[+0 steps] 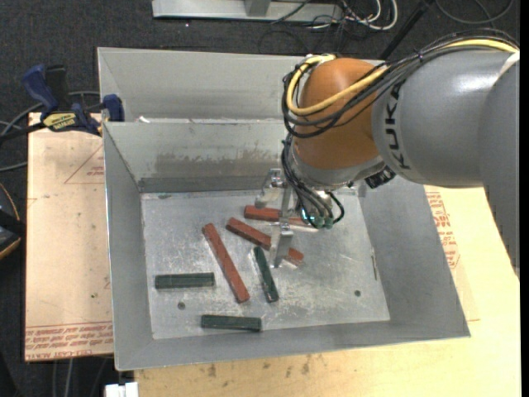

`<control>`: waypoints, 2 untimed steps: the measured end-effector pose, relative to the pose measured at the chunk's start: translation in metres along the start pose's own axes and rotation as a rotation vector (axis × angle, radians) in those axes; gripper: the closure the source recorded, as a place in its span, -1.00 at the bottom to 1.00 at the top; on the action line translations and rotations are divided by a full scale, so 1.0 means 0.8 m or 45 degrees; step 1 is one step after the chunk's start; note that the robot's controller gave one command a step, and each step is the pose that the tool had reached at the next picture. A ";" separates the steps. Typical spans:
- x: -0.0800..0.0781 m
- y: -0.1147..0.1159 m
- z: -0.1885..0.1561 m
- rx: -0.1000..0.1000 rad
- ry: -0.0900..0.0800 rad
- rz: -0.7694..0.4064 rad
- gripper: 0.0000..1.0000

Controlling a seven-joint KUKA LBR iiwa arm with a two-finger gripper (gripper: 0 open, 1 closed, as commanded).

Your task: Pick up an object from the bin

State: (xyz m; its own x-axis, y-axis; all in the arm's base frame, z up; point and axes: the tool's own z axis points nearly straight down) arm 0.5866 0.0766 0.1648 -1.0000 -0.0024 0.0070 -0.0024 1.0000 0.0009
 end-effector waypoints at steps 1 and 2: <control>-0.002 0.000 -0.006 -0.001 -0.010 0.002 -1.00; -0.057 -0.019 0.100 -0.011 -0.052 0.033 1.00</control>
Offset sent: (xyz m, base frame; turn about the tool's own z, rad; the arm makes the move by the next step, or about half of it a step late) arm 0.0343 -0.0192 -0.0948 0.0248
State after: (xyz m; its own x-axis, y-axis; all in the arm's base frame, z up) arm 0.6316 0.0614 0.0847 -0.9992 0.0234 -0.0338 0.0231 0.9997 0.0100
